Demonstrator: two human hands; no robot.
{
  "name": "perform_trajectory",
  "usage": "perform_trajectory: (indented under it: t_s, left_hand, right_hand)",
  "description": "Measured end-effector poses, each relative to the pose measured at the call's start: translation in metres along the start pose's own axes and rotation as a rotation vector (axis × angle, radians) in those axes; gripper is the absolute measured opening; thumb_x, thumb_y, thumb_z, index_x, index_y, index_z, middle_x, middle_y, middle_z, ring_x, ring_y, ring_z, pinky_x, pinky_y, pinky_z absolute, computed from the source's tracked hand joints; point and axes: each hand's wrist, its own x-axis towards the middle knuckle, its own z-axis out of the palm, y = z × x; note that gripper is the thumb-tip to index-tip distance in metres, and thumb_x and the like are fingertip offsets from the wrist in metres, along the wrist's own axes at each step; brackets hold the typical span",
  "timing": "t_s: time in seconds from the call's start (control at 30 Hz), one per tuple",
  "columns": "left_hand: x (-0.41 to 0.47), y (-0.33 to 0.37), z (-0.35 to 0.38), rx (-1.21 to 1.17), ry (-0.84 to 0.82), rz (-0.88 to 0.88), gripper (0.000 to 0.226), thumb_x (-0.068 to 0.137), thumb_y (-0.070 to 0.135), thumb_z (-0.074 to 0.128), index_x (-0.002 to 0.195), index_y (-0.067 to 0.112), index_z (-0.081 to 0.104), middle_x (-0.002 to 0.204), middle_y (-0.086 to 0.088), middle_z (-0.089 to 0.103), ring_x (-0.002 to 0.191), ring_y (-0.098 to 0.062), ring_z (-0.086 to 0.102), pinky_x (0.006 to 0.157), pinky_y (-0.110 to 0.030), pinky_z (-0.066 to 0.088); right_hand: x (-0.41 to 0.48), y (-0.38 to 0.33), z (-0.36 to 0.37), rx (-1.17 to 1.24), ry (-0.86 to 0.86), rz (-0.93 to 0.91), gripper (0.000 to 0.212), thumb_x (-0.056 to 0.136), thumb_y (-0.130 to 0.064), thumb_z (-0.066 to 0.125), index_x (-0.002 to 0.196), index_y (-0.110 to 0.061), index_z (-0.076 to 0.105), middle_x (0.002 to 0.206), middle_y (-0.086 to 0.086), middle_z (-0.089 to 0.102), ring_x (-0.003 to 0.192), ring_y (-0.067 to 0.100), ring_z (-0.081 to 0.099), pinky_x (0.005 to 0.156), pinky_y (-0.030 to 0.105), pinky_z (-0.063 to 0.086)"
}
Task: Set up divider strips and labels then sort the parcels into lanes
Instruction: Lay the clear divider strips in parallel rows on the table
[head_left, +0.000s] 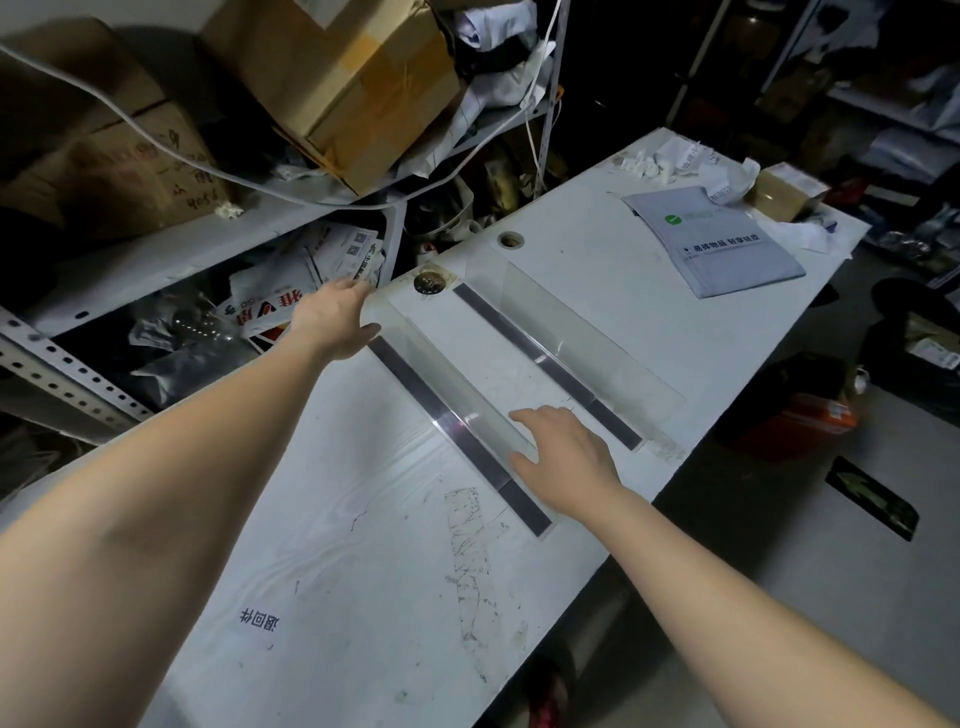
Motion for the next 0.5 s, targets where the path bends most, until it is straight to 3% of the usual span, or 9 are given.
perform_trajectory:
  t_s: [0.1, 0.3, 0.5]
  left_hand:
    - [-0.036, -0.014, -0.017, -0.002, -0.013, -0.111, 0.06, 0.093, 0.047, 0.062, 0.144, 0.02, 0.045, 0.137, -0.009, 0.058, 0.124, -0.033, 0.055, 0.092, -0.048, 0.052]
    - [-0.137, -0.035, -0.049, -0.029, -0.011, -0.354, 0.058, 0.095, 0.05, 0.053, 0.142, 0.017, 0.044, 0.131, -0.012, 0.062, 0.116, -0.035, 0.06, 0.09, -0.046, 0.053]
    - [-0.26, -0.042, -0.076, -0.037, 0.002, -0.54, 0.062, 0.094, 0.05, 0.054, 0.147, 0.02, 0.041, 0.137, -0.008, 0.058, 0.123, -0.033, 0.057, 0.094, -0.045, 0.05]
  right_hand:
    - [0.002, -0.025, -0.011, -0.035, 0.031, -0.072, 0.051, 0.101, -0.036, 0.057, 0.149, -0.023, 0.046, 0.14, -0.001, 0.055, 0.129, 0.022, 0.048, 0.098, 0.038, 0.046]
    - [-0.01, -0.081, -0.023, -0.094, 0.046, -0.228, 0.056, 0.098, -0.041, 0.059, 0.149, -0.024, 0.044, 0.145, -0.002, 0.052, 0.133, 0.023, 0.044, 0.103, 0.04, 0.04]
    - [-0.053, -0.132, -0.023, -0.115, 0.034, -0.421, 0.061, 0.098, -0.043, 0.059, 0.153, -0.026, 0.04, 0.153, -0.002, 0.046, 0.141, 0.022, 0.04, 0.105, 0.042, 0.042]
